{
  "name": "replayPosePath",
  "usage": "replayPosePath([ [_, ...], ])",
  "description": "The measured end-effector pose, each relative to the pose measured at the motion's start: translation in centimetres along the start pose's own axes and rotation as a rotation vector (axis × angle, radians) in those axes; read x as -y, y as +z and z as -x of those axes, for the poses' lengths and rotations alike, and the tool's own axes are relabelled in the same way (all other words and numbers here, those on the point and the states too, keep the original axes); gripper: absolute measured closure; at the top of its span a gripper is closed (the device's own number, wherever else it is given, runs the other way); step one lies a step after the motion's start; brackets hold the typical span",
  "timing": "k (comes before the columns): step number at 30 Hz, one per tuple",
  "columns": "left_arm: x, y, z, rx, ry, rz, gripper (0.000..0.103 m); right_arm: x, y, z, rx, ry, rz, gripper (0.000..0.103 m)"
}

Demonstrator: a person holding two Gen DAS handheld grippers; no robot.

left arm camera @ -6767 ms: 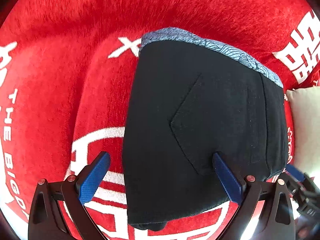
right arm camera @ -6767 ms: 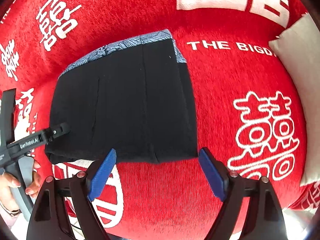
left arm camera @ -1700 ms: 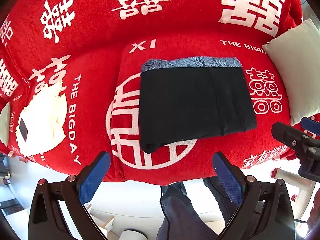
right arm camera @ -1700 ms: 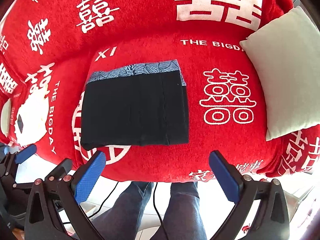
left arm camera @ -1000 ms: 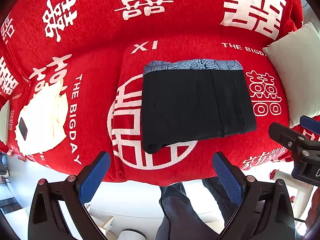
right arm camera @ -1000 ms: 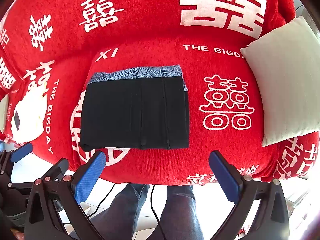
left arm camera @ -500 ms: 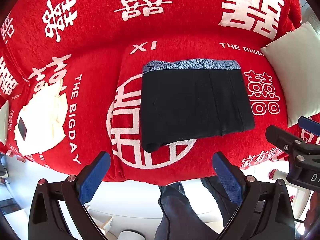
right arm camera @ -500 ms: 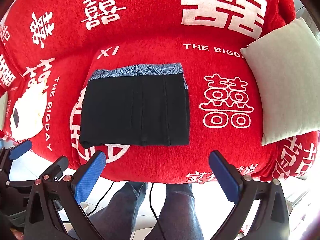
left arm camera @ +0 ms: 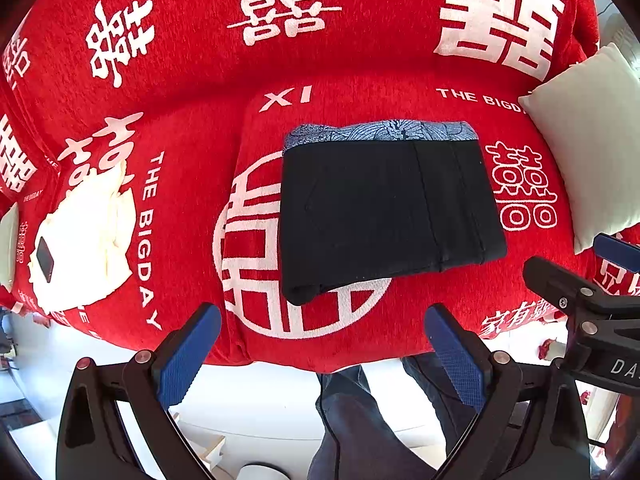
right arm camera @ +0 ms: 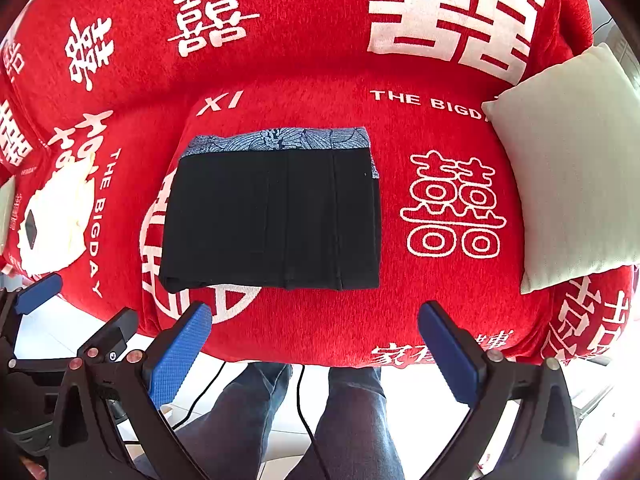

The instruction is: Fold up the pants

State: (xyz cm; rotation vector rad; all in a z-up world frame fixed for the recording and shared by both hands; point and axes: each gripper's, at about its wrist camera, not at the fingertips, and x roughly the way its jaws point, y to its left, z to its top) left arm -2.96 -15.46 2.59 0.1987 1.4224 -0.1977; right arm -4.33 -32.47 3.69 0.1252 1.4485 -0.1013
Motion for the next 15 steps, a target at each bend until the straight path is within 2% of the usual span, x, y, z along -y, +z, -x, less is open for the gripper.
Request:
replayPosePath([
  [15,-0.48,0.05,0.03,0.007,-0.002,0.027,0.001,-0.36,0.15,0.38,0.015,-0.006,0.006,0.000],
])
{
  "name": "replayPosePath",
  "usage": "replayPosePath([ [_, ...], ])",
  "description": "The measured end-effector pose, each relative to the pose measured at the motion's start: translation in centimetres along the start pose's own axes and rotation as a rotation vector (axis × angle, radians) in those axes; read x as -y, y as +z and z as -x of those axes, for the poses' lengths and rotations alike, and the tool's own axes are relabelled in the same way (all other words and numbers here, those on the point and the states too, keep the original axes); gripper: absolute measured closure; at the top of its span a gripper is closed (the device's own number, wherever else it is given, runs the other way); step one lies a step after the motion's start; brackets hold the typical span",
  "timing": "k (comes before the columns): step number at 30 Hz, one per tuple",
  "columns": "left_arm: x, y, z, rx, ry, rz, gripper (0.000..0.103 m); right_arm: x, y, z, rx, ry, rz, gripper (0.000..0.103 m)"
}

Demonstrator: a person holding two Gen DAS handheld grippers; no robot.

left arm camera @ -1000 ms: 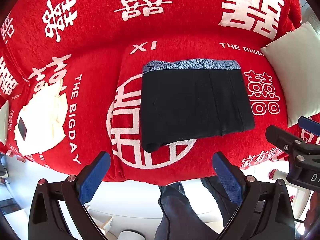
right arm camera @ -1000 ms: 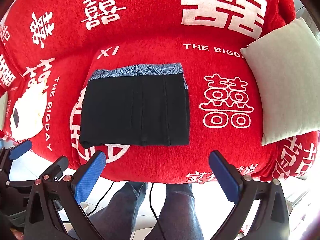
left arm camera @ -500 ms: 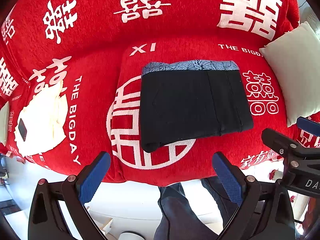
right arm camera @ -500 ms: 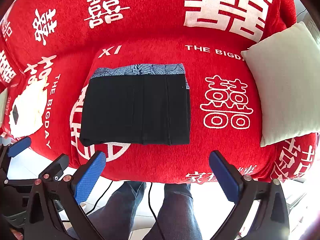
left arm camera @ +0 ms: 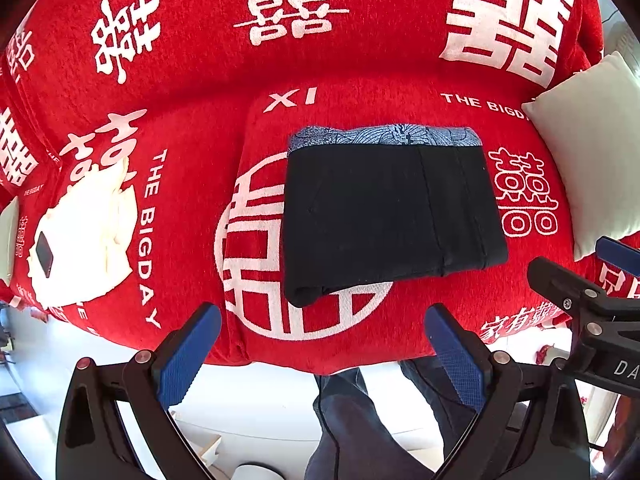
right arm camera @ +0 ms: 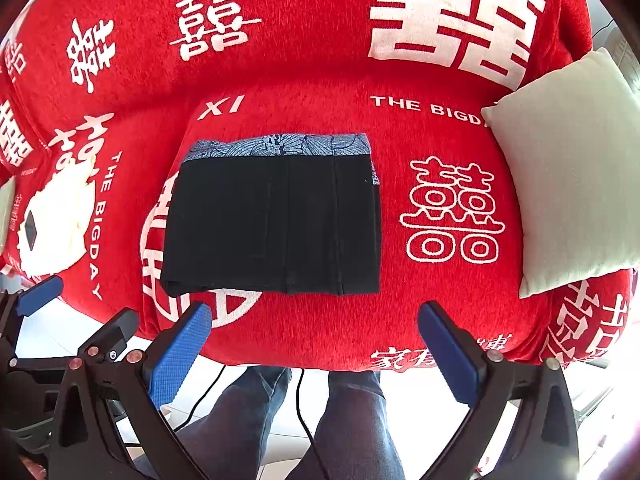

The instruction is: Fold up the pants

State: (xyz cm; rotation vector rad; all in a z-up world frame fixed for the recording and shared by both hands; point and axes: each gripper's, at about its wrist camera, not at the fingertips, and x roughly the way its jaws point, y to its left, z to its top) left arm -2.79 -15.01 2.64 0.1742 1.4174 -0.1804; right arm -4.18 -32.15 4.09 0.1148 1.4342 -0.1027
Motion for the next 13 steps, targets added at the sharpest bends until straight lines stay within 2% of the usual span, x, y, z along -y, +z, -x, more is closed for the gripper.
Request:
replayPosePath([
  [13,-0.60,0.19,-0.02,0.015,-0.009,0.036,0.001,0.53,0.21,-0.16,-0.001,-0.012,-0.013,0.000],
])
